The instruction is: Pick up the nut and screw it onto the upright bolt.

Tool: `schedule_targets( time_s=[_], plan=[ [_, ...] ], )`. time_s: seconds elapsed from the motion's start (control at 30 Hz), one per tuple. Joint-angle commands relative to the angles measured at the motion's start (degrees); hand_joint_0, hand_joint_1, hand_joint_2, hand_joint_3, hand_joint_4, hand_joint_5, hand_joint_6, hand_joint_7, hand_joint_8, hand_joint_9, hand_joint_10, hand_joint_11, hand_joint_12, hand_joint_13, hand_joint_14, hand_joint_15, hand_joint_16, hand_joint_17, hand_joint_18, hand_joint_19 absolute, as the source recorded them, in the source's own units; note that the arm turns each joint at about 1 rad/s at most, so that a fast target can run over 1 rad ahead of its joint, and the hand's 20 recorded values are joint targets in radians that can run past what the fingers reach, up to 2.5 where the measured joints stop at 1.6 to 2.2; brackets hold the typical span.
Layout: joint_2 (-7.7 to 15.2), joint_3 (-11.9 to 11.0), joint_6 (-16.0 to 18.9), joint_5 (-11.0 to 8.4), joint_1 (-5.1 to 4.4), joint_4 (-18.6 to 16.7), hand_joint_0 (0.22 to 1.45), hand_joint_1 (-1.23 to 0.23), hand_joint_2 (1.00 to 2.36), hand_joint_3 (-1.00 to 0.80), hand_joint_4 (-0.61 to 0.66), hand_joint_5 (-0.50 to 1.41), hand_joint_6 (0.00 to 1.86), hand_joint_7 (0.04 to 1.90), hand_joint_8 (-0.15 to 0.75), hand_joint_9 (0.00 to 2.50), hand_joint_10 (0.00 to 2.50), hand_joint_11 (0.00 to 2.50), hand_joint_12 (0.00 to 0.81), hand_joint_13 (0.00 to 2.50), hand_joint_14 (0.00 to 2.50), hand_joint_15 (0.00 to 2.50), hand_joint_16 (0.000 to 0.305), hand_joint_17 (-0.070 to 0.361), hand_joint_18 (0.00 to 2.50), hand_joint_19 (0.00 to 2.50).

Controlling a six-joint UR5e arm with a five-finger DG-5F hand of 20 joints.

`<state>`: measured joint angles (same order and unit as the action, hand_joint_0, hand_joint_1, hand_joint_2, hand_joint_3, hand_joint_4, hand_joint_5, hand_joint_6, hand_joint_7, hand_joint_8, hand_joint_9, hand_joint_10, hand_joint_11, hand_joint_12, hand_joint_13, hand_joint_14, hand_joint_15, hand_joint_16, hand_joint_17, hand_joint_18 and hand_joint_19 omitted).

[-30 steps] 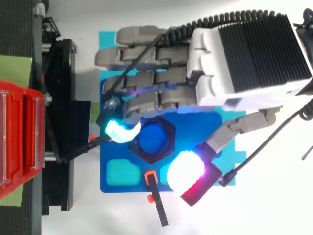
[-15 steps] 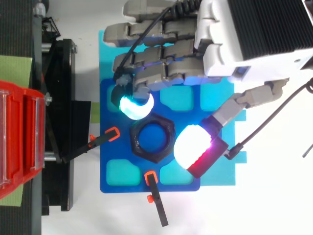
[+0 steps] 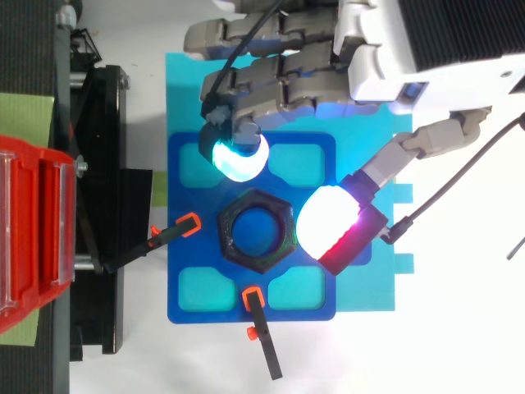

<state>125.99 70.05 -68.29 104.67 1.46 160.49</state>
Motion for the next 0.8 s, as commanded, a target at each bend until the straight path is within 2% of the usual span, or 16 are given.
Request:
schedule_targets(
  time_s=[0.0, 0.17, 0.53, 0.67, 0.7, 0.77],
  plan=[
    [-0.04, 0.0, 0.0, 0.0, 0.03, -0.09, 0.49, -0.28, 1.0, -0.5, 0.23, -0.11, 0.5, 0.78, 0.227, 0.56, 0.0, 0.0, 0.231, 0.23, 0.0, 0.0, 0.023, 0.053, 0.0, 0.0],
    [0.04, -1.23, 0.0, 0.53, -0.58, -1.41, 0.47, -0.27, 1.0, -0.5, 0.19, -0.14, 0.5, 0.7, 0.215, 0.47, 0.0, 0.0, 0.26, 0.17, 0.0, 0.0, 0.028, 0.064, 0.0, 0.0],
    [0.04, -1.14, -0.09, 0.44, -2.69, -1.32, 0.45, -0.21, 1.0, -0.5, 0.08, -0.19, 0.5, 0.62, 0.184, 0.2, 0.0, 0.0, 0.307, 0.0, 0.0, 0.0, 0.04, 0.089, 0.0, 0.0],
    [0.04, 0.53, -0.09, 0.53, -3.22, -1.85, 0.45, -0.19, 1.0, -0.5, 0.08, -0.19, 0.5, 0.62, 0.182, 0.18, 0.0, 0.0, 0.311, 0.0, 0.0, 0.0, 0.041, 0.093, 0.0, 0.0],
    [0.04, 1.76, 0.0, 0.62, -3.31, -3.08, 0.45, -0.19, 1.0, -0.5, 0.08, -0.19, 0.5, 0.62, 0.182, 0.17, 0.0, 0.0, 0.312, 0.0, 0.0, 0.0, 0.041, 0.093, 0.0, 0.0],
    [0.04, 2.55, 0.18, 0.44, -3.48, -5.02, 0.45, -0.19, 1.0, -0.5, 0.07, -0.19, 0.5, 0.62, 0.183, 0.17, 0.0, 0.0, 0.312, 0.0, 0.0, 0.0, 0.041, 0.093, 0.0, 0.0]
  ],
)
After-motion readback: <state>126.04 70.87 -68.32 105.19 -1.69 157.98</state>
